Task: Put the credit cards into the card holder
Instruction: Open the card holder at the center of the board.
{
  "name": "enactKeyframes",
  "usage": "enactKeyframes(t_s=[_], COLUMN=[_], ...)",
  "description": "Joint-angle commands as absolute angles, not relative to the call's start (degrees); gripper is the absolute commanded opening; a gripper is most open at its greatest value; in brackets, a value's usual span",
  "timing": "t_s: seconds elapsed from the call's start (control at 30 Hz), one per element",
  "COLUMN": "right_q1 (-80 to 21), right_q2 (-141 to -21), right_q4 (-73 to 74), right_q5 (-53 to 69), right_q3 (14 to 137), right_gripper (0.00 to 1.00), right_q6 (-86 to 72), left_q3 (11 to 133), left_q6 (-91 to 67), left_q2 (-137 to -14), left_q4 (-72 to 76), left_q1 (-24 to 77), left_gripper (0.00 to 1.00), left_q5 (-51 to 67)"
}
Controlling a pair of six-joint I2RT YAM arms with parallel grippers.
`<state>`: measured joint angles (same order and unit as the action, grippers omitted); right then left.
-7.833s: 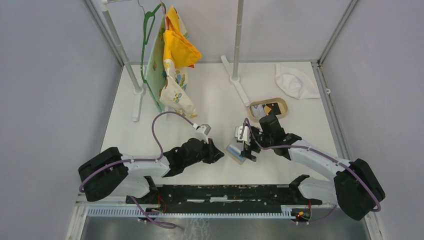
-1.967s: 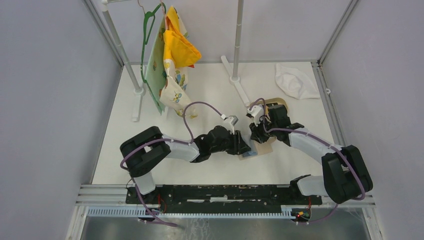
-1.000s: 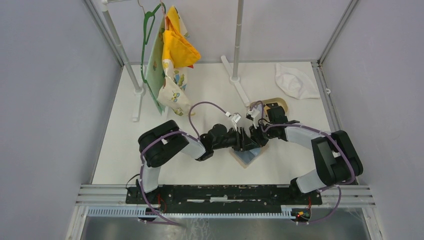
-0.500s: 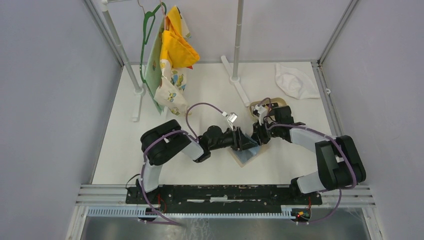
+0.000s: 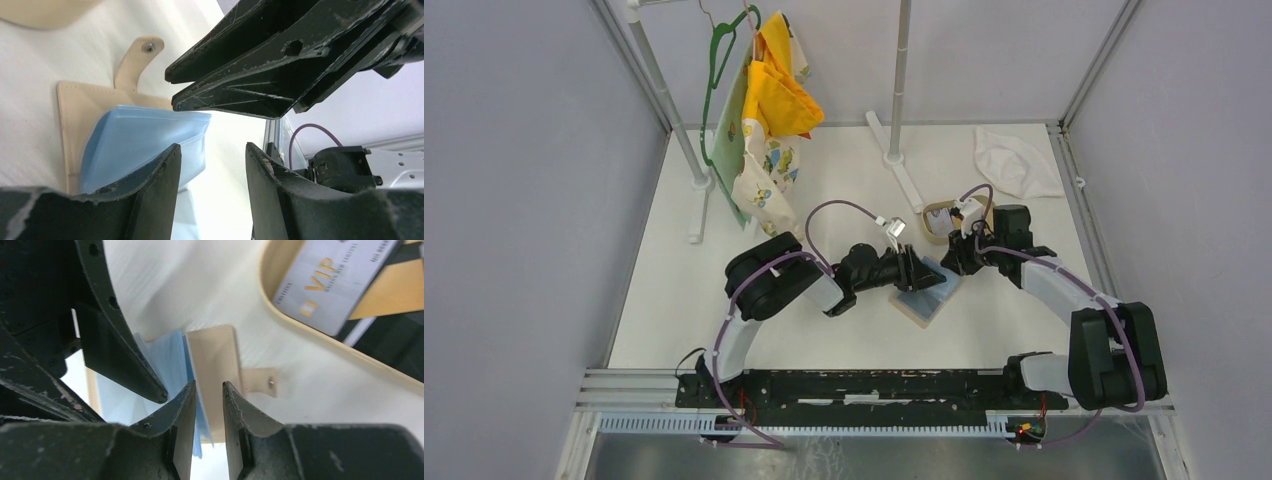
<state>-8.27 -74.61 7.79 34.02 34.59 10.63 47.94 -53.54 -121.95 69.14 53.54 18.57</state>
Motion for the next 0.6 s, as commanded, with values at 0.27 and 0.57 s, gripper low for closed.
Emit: enactKeyframes(t_s=[0.27, 0.57], right_q1=[-7.8, -7.8], right_q2=[-81.3, -71.1], right_q4=[11.5, 11.5], right_q5=[24.2, 31.4], right_q3=[38.7, 38.3], right_gripper=[0.29, 0.32], right_q6=[18.0, 26.2], left_q3=[56.9, 53.8], left_q6=[-55.0, -49.6], left_q2=[-125.7, -117.5], left_q4=[64.0, 60.7], left_q1=[52.7, 52.2], left_gripper=[0.57, 0.57], left_q5=[17.3, 15.3])
